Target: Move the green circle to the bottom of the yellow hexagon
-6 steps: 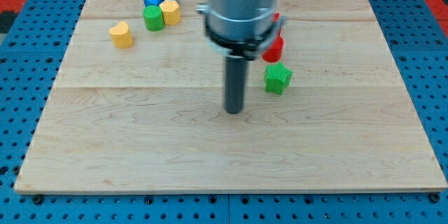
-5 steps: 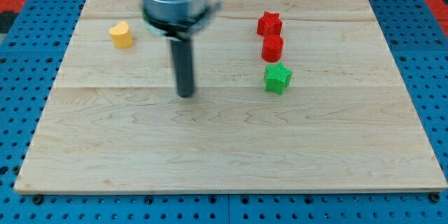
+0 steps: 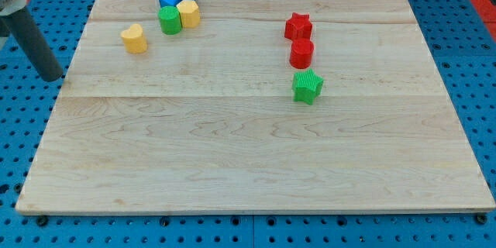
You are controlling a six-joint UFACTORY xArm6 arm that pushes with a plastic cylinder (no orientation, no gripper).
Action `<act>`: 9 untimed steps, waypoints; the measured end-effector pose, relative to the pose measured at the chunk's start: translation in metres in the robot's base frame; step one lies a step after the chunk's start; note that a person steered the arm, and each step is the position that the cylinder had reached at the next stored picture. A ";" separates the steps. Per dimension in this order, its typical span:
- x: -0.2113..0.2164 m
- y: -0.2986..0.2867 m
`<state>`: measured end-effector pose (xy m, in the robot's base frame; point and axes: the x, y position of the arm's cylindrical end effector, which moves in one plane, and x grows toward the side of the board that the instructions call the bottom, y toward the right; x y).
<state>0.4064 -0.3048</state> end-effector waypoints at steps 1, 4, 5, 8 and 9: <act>-0.019 0.000; -0.149 0.001; -0.156 0.000; -0.169 0.009; -0.169 0.009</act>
<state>0.2374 -0.2960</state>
